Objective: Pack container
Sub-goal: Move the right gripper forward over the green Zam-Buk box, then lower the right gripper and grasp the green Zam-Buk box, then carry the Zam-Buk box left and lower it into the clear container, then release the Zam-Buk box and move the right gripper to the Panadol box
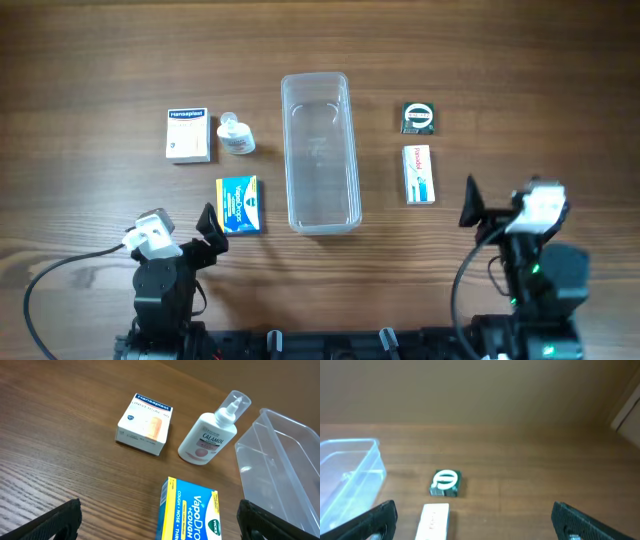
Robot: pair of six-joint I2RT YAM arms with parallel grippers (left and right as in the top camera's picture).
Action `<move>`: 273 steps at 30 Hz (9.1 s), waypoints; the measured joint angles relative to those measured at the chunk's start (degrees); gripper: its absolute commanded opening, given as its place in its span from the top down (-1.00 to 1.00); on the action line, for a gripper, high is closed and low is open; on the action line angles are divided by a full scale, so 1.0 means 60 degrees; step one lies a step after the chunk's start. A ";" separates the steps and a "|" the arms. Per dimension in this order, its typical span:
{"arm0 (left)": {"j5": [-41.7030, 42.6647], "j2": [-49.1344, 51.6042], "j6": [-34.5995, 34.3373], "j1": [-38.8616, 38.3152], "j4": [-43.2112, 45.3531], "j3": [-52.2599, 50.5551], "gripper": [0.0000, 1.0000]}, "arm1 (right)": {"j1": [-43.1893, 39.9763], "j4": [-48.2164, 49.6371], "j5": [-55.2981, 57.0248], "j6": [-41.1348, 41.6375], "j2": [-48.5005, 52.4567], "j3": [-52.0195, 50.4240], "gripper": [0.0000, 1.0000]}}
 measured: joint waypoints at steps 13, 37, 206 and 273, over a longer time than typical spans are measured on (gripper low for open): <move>0.0036 0.0000 0.0000 0.0000 0.0007 -0.0018 -0.99 | 0.0000 -0.1738 -0.0004 0.0306 0.8054 0.7224 -0.99; 0.0066 0.0000 0.0000 0.0000 0.0007 -0.0018 -0.99 | -0.0025 -0.2047 -0.0543 0.2401 1.3417 1.1096 -0.99; 0.0066 0.0000 0.0000 0.0000 0.0007 -0.0018 -0.99 | 0.5391 -0.6867 -0.1056 0.5268 1.8975 1.5886 -0.34; 0.0066 0.0000 0.0000 0.0000 0.0007 -0.0018 -1.00 | 0.4951 -1.0160 0.1424 0.4510 1.5540 1.5919 -1.00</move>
